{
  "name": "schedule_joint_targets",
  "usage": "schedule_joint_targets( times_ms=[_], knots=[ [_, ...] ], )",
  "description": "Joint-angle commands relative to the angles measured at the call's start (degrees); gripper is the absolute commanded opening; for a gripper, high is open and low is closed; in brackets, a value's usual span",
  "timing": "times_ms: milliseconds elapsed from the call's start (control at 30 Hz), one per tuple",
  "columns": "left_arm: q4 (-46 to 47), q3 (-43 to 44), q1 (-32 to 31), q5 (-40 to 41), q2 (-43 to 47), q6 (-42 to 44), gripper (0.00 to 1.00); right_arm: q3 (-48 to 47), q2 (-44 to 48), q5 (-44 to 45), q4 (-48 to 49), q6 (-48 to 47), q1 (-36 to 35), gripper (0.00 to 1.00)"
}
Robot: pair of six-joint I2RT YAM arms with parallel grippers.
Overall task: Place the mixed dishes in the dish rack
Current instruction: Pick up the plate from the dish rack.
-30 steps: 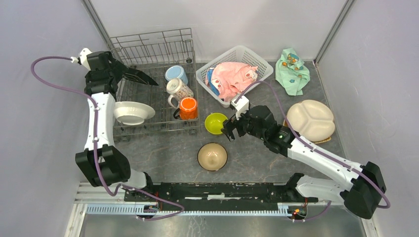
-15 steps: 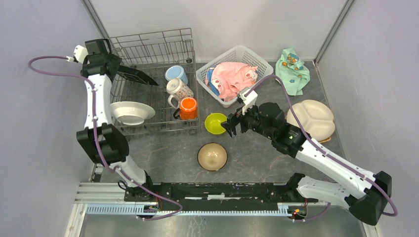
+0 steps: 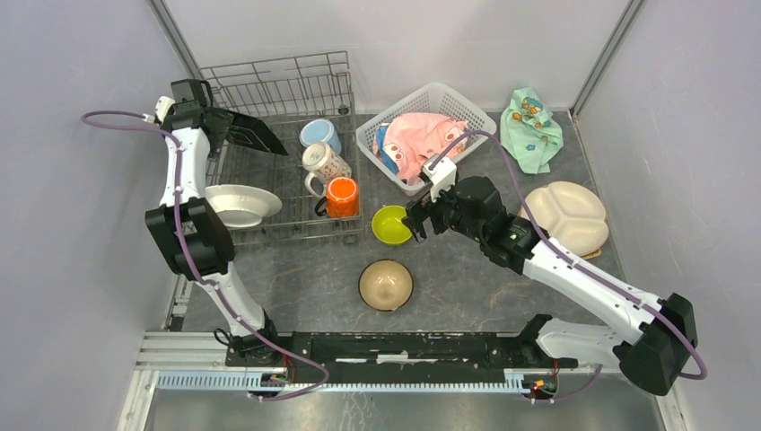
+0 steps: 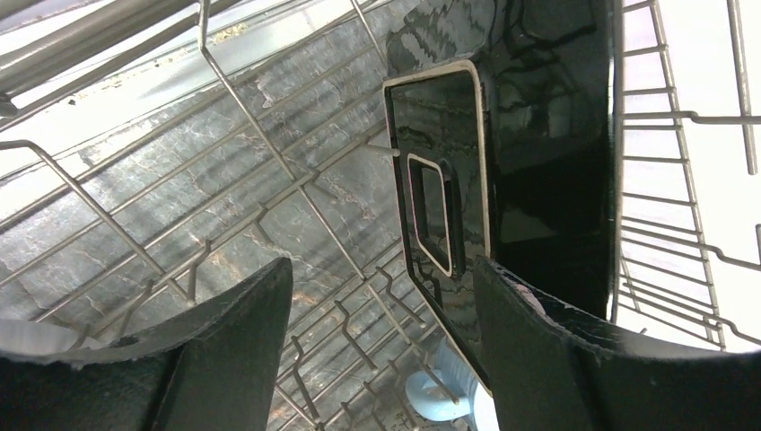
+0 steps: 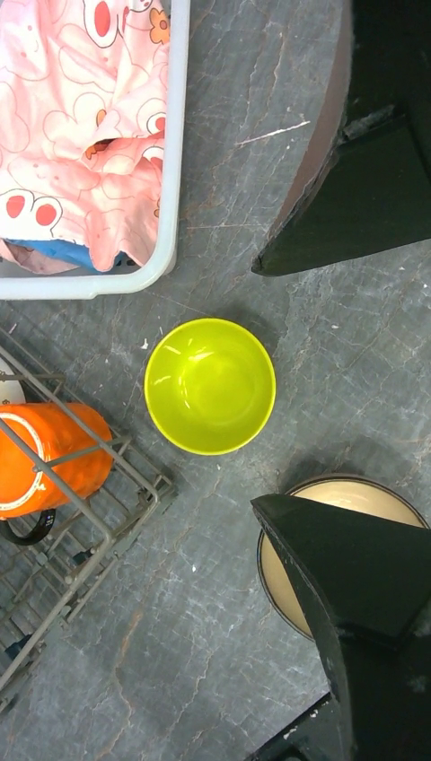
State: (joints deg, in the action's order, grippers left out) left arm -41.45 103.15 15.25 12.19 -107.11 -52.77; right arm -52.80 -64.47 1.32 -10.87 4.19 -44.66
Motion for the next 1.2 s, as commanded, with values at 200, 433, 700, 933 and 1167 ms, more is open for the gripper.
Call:
schedule_joint_targets(
  times_ms=[200, 433, 700, 933, 1167],
  knots=[
    [0.74, 9.81, -0.36, -1.51, 1.17, -1.85, 0.81, -2.99, -1.09, -0.96, 2.47, -1.2, 0.94, 0.98],
    [1.19, 10.68, -2.29, -0.91, 1.36, -4.63, 0.83, -3.53, -1.36, -0.89, 3.01, -1.09, 1.91, 0.98],
    [-0.99, 9.74, -2.46, -0.44, -3.12, -5.26, 0.86, -4.57, -1.94, -0.01, 2.79, -1.64, 2.53, 0.98],
    [-3.99, 8.75, -2.42, 3.37, -4.35, -4.84, 0.86, -4.6, -2.14, 0.04, 2.79, -1.78, 3.05, 0.98],
    [-2.4, 7.91, -2.49, 3.86, -6.01, -7.19, 0.68, -4.51, -2.07, 0.08, 3.05, -2.02, 3.76, 0.98]
  ],
)
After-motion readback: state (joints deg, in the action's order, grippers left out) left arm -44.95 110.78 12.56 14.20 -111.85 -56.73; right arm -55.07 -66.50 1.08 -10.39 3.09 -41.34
